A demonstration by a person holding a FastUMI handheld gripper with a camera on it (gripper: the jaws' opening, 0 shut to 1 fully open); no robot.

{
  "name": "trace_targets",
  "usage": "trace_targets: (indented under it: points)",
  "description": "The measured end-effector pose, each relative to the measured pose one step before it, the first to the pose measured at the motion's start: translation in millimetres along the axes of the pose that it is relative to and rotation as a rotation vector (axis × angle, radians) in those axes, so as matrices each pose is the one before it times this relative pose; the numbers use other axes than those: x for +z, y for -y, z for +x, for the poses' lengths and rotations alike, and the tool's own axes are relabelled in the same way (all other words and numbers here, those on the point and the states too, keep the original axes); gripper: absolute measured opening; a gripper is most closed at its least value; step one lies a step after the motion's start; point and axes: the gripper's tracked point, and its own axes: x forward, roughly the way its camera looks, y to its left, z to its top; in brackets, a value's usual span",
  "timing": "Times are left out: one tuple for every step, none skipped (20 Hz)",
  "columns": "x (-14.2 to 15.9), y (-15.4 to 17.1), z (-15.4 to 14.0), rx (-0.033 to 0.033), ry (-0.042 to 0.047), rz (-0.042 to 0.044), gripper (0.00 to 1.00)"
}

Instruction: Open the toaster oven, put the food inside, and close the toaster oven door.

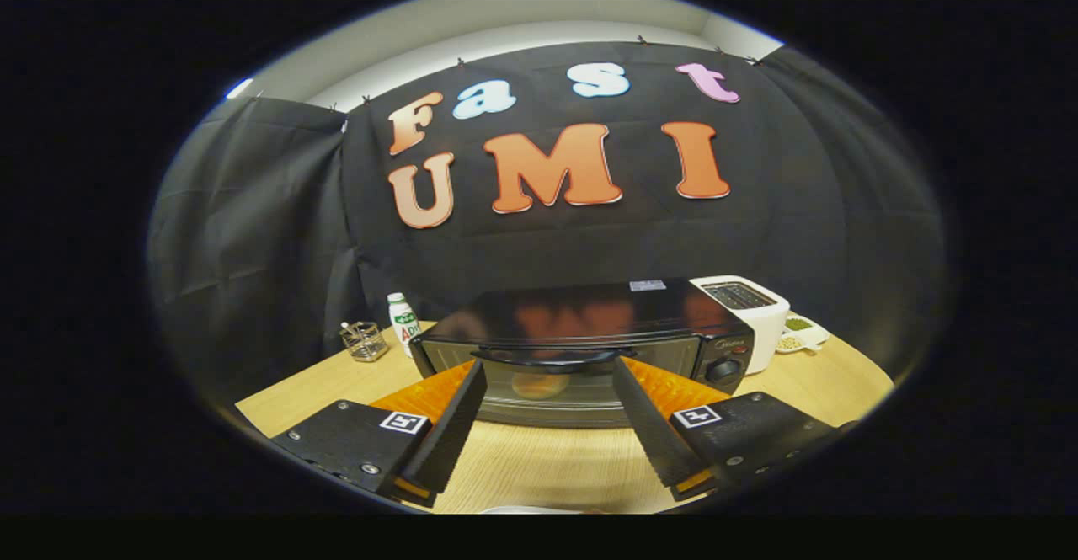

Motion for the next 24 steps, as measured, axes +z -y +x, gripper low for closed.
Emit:
trace_targets:
  points:
    - [6.74, 1.59, -7.80, 0.00191, 0.01874, 0.00032, 0.90]
    - [7.44, 3.31, -8.05, -0.00356, 0.02270, -0.00026, 0.91]
    - [6.55, 3.62, -6.32, -0.00528, 0.02604, -0.00070, 0.91]
    - [6.30, 4.58, -6.76, -0.00971, 0.03074, -0.00146, 0.91]
    - [6.95, 6.48, -6.28, -0.01660, 0.03160, -0.00684, 0.91]
    - [2.99, 6.53, -5.59, -0.01542, 0.02159, -0.00921, 0.90]
    - [3.03, 5.06, -4.01, -0.01185, 0.01209, -0.01054, 0.90]
    - [1.12, 2.66, -3.45, -0.00756, 0.00319, -0.00871, 0.90]
    - [3.89, 2.23, -4.44, 0.00006, 0.00471, -0.00783, 0.90]
    - [6.87, 1.66, -5.94, -0.00034, 0.00268, -0.00768, 0.91]
    - [7.74, 0.99, -5.68, 0.00057, 0.00945, -0.00743, 0.91]
    - [9.17, 1.30, -6.04, -0.00224, 0.01887, -0.00712, 0.90]
    - [9.94, 1.73, -5.67, -0.00397, 0.02271, -0.01125, 0.90]
    - [7.78, 1.56, -4.39, -0.00459, 0.01753, -0.01368, 0.90]
    - [5.48, 1.06, -4.65, -0.00466, 0.01367, -0.01188, 0.90]
    - [7.00, -0.21, -5.11, 0.00153, 0.01912, -0.00523, 0.90]
    - [7.14, -0.31, -4.42, 0.00298, 0.01801, 0.00335, 0.91]
    - [5.00, -1.34, -3.81, 0.00679, 0.01341, 0.00702, 0.91]
    - [4.57, -0.95, -3.31, 0.00863, 0.00736, 0.00837, 0.91]
    - [2.25, 0.89, -1.81, 0.00531, 0.00301, 0.00811, 0.91]
    - [2.72, 1.99, -1.17, 0.00152, -0.00096, 0.00321, 0.91]
    - [1.77, 6.01, 0.32, -0.00871, -0.00304, 0.00364, 0.93]
    - [1.87, 4.20, 0.23, -0.00799, -0.00060, 0.00414, 0.94]
    - [3.52, 5.82, -0.52, -0.01114, 0.00445, 0.00682, 0.96]
